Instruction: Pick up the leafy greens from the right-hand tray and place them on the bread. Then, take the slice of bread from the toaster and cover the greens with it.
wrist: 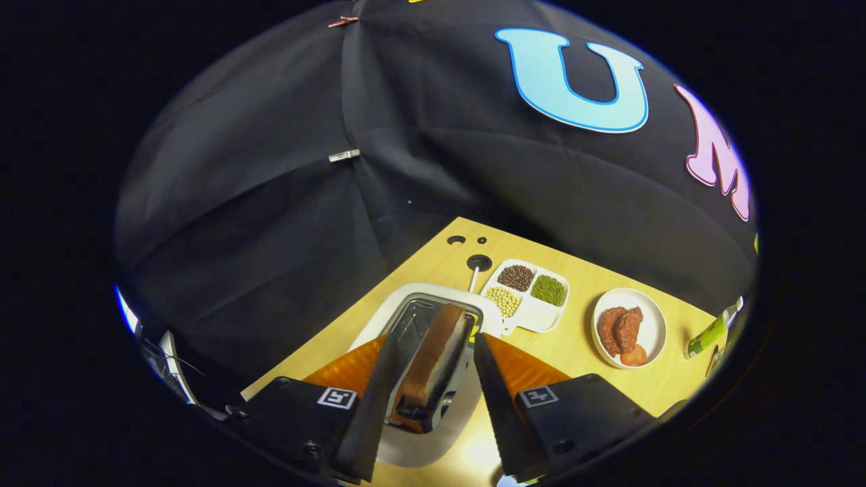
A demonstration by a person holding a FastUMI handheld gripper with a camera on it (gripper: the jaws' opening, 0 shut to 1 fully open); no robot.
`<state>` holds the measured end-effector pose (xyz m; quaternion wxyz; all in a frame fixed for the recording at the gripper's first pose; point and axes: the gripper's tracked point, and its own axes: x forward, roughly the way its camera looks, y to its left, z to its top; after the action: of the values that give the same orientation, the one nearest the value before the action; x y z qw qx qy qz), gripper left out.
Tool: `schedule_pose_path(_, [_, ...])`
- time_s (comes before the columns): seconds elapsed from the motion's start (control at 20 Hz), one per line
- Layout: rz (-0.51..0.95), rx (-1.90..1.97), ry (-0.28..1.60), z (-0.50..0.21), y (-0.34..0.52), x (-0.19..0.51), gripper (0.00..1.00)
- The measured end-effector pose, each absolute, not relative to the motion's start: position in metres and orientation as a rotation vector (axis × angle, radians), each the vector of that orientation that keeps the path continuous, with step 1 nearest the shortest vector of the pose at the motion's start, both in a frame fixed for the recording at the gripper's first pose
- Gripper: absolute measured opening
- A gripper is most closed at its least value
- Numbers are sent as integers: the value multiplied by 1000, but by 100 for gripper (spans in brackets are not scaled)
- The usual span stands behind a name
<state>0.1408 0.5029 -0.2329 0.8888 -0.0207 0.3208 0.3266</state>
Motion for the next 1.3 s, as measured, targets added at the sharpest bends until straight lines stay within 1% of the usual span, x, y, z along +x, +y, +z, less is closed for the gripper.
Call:
schedule_pose_path(0.1, [635, -55, 681, -238, 502, 145, 58])
schedule_pose_path(0.25, [634, -35, 709, -238, 504, 140, 25])
schedule_pose_path(0.4, [656, -1, 680, -223, 503, 136, 15])
schedule_pose_path(0.65, [681, 84, 594, -176, 483, 131, 14])
schedule_pose_path(0.85, [685, 133, 564, -147, 448, 125, 15])
schedule_pose_path(1.1, [628, 141, 542, -135, 376, 118, 15])
schedule_pose_path(1.3, [531, 139, 558, -149, 304, 109, 14])
